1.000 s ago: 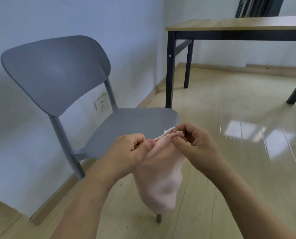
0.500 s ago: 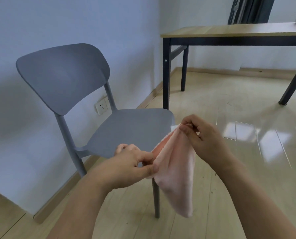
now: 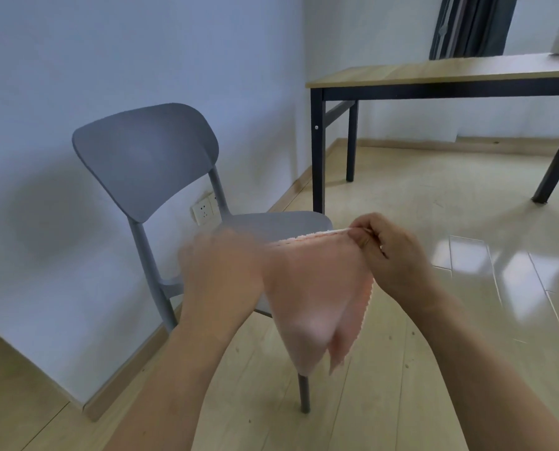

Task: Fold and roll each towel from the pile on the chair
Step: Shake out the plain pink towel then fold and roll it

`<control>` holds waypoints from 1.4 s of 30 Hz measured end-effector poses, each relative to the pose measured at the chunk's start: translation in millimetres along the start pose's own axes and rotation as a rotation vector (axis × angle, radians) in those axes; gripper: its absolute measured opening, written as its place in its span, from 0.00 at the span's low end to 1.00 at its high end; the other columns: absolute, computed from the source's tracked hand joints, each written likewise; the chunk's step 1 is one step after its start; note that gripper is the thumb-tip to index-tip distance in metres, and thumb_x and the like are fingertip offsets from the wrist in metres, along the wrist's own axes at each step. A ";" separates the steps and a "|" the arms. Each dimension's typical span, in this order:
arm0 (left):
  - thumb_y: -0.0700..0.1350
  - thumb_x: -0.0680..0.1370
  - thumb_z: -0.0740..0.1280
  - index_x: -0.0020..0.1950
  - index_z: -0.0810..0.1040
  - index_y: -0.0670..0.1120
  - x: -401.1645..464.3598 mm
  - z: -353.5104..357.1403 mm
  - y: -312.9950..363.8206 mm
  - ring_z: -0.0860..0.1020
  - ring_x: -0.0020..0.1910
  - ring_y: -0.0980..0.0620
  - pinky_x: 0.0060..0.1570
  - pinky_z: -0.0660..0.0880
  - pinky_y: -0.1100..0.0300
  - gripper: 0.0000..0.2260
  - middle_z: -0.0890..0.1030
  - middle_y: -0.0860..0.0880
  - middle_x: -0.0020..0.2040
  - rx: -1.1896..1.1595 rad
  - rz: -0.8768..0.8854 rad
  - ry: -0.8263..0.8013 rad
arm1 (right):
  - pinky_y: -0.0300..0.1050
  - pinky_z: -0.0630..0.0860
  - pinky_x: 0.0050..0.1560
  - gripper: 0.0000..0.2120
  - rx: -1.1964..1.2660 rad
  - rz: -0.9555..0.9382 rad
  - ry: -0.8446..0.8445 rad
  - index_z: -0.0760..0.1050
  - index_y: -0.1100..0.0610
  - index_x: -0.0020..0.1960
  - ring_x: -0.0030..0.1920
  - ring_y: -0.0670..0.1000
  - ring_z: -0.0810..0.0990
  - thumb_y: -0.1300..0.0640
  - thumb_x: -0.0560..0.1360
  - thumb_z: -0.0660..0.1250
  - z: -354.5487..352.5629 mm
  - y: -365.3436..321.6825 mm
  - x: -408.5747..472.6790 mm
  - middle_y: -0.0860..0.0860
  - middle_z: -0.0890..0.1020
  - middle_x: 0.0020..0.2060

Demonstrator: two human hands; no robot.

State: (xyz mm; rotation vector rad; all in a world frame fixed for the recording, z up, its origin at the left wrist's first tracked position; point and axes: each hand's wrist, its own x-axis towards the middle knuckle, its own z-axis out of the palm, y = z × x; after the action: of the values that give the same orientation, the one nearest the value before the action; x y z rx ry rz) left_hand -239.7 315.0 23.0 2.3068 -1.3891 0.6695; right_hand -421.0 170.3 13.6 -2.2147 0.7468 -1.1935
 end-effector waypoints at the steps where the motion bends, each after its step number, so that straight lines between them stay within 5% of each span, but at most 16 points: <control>1: 0.48 0.78 0.61 0.46 0.76 0.49 1.8 -3.6 -1.4 0.71 0.47 0.48 0.50 0.67 0.50 0.06 0.77 0.51 0.46 0.001 -0.017 0.005 | 0.27 0.68 0.36 0.07 0.006 0.007 -0.015 0.72 0.52 0.44 0.37 0.37 0.74 0.60 0.80 0.61 -2.1 -4.2 1.0 0.42 0.76 0.34; 7: 0.46 0.80 0.63 0.40 0.71 0.47 33.6 -38.1 -12.5 0.72 0.31 0.55 0.31 0.64 0.63 0.09 0.75 0.52 0.33 -0.436 -0.131 -0.038 | 0.28 0.66 0.31 0.18 0.014 -0.009 -0.032 0.65 0.49 0.34 0.29 0.37 0.70 0.61 0.81 0.57 -14.3 -39.8 23.0 0.44 0.68 0.28; 11: 0.42 0.79 0.62 0.44 0.73 0.49 71.2 -50.6 -20.0 0.73 0.37 0.58 0.35 0.66 0.64 0.05 0.77 0.53 0.40 -0.488 -0.049 -0.098 | 0.30 0.65 0.31 0.17 -0.018 -0.017 0.006 0.65 0.50 0.34 0.30 0.39 0.70 0.57 0.82 0.55 -16.7 -60.7 56.4 0.43 0.69 0.28; 14: 0.40 0.80 0.58 0.50 0.77 0.44 105.1 -47.3 -27.6 0.74 0.45 0.51 0.42 0.66 0.61 0.08 0.76 0.48 0.48 -0.386 -0.031 -0.074 | 0.37 0.64 0.33 0.14 -0.084 0.041 -0.067 0.68 0.51 0.38 0.35 0.43 0.70 0.56 0.82 0.54 -9.1 -68.3 91.8 0.45 0.73 0.34; 19: 0.39 0.80 0.52 0.54 0.72 0.42 145.4 -60.0 -24.0 0.79 0.40 0.45 0.38 0.73 0.57 0.10 0.80 0.42 0.45 -0.609 -0.278 -0.066 | 0.38 0.67 0.38 0.10 -0.140 0.063 -0.125 0.74 0.55 0.51 0.46 0.49 0.75 0.58 0.81 0.54 2.1 -78.8 140.3 0.50 0.78 0.46; 24: 0.41 0.80 0.51 0.49 0.69 0.45 162.5 -88.6 -29.2 0.78 0.40 0.47 0.40 0.78 0.51 0.08 0.77 0.48 0.40 -0.799 -0.211 0.329 | 0.33 0.66 0.40 0.10 0.058 -0.007 0.116 0.74 0.55 0.50 0.47 0.47 0.73 0.58 0.81 0.54 5.8 -115.5 164.0 0.45 0.76 0.44; 26: 0.40 0.81 0.52 0.50 0.70 0.44 155.9 -93.3 -30.8 0.75 0.39 0.50 0.38 0.73 0.58 0.07 0.75 0.53 0.38 -0.764 -0.155 0.449 | 0.32 0.67 0.40 0.09 0.146 -0.030 0.206 0.73 0.54 0.49 0.45 0.45 0.73 0.58 0.81 0.53 7.5 -126.4 160.4 0.42 0.75 0.41; 31: 0.42 0.79 0.53 0.47 0.71 0.48 102.2 -64.6 -35.8 0.72 0.39 0.52 0.37 0.68 0.58 0.08 0.75 0.50 0.39 -0.735 -0.125 0.535 | 0.38 0.65 0.37 0.10 0.234 0.013 0.144 0.71 0.54 0.45 0.37 0.43 0.69 0.56 0.82 0.53 14.0 -114.8 119.8 0.44 0.72 0.37; 34: 0.43 0.78 0.54 0.44 0.72 0.50 40.2 -14.2 -31.6 0.72 0.41 0.55 0.41 0.68 0.64 0.08 0.74 0.51 0.39 -0.738 -0.114 0.365 | 0.41 0.66 0.38 0.11 0.125 0.205 -0.043 0.74 0.57 0.45 0.38 0.47 0.71 0.57 0.81 0.55 27.4 -75.1 75.5 0.48 0.74 0.38; 36: 0.43 0.78 0.55 0.40 0.71 0.50 -0.3 18.3 -25.6 0.71 0.38 0.57 0.37 0.67 0.67 0.10 0.73 0.53 0.35 -0.794 -0.222 0.084 | 0.43 0.68 0.40 0.11 0.004 0.389 -0.271 0.76 0.59 0.47 0.40 0.49 0.72 0.57 0.81 0.57 39.0 -44.2 42.7 0.53 0.77 0.41; 39: 0.43 0.80 0.54 0.36 0.67 0.45 -22.1 51.1 -24.1 0.67 0.35 0.51 0.35 0.63 0.56 0.12 0.69 0.49 0.33 -0.799 -0.411 -0.441 | 0.45 0.71 0.43 0.11 -0.018 0.582 -0.472 0.79 0.61 0.46 0.40 0.51 0.74 0.59 0.79 0.60 49.1 -7.5 1.3 0.59 0.81 0.44; 42: 0.40 0.80 0.54 0.33 0.62 0.45 -16.6 55.0 -29.6 0.66 0.37 0.47 0.34 0.59 0.54 0.15 0.70 0.44 0.35 -0.651 -0.411 -0.597 | 0.44 0.77 0.44 0.10 0.115 0.688 -0.553 0.79 0.56 0.45 0.41 0.50 0.78 0.62 0.79 0.60 46.8 4.8 -18.1 0.54 0.82 0.43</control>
State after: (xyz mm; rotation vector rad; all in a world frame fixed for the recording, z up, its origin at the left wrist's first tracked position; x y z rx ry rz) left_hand -208.6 311.0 -33.4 2.1805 -1.0497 -0.5638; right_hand -390.3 187.3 -22.6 -1.8122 1.0341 -0.2630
